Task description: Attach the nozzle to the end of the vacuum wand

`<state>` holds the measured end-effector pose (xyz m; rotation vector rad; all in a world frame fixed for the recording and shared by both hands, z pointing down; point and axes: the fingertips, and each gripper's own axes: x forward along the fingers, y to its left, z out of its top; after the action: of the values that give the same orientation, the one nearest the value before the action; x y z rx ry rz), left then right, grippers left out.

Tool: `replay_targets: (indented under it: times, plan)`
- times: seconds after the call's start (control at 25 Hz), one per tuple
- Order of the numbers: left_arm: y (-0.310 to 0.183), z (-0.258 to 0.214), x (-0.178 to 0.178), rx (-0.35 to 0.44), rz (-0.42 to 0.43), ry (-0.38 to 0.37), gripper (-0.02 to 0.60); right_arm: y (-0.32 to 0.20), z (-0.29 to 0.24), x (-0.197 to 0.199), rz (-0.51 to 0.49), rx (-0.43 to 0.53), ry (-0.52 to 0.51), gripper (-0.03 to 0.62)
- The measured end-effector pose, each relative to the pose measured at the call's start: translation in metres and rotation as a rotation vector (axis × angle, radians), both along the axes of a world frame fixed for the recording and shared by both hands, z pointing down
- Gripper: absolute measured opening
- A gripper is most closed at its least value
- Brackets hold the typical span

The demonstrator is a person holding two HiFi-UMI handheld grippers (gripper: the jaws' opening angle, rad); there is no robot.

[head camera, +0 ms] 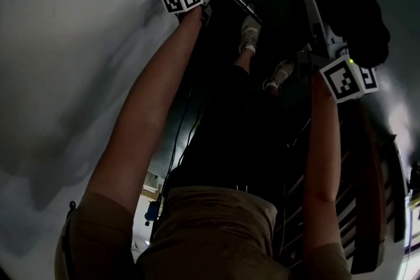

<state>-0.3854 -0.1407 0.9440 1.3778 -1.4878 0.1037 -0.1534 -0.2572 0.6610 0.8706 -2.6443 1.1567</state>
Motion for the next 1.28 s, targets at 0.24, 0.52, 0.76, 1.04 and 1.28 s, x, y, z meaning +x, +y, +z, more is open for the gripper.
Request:
replay_targets:
  times: [0.24,0.52,0.76,1.04,1.28]
  plan:
    - [-0.011,0.036,0.022,-0.036,0.089,-0.002,0.351,-0.001,0.007,0.019,0.020,-0.004,0.040,0.192]
    - [-0.009,0.042,0.016,0.013,0.023,0.088,0.133,0.007,0.008,0.024,-0.013,0.002,0.077,0.192]
    - [0.007,-0.009,0.052,0.033,0.088,0.057,0.133,0.014,-0.030,0.047,-0.006,0.042,0.064,0.192]
    - [0.026,-0.091,0.123,0.172,0.144,-0.011,0.133,0.038,-0.081,0.094,0.023,0.090,0.012,0.192]
    - [0.031,-0.164,0.198,0.255,0.264,-0.076,0.133,0.075,-0.126,0.181,0.099,0.095,-0.018,0.192]
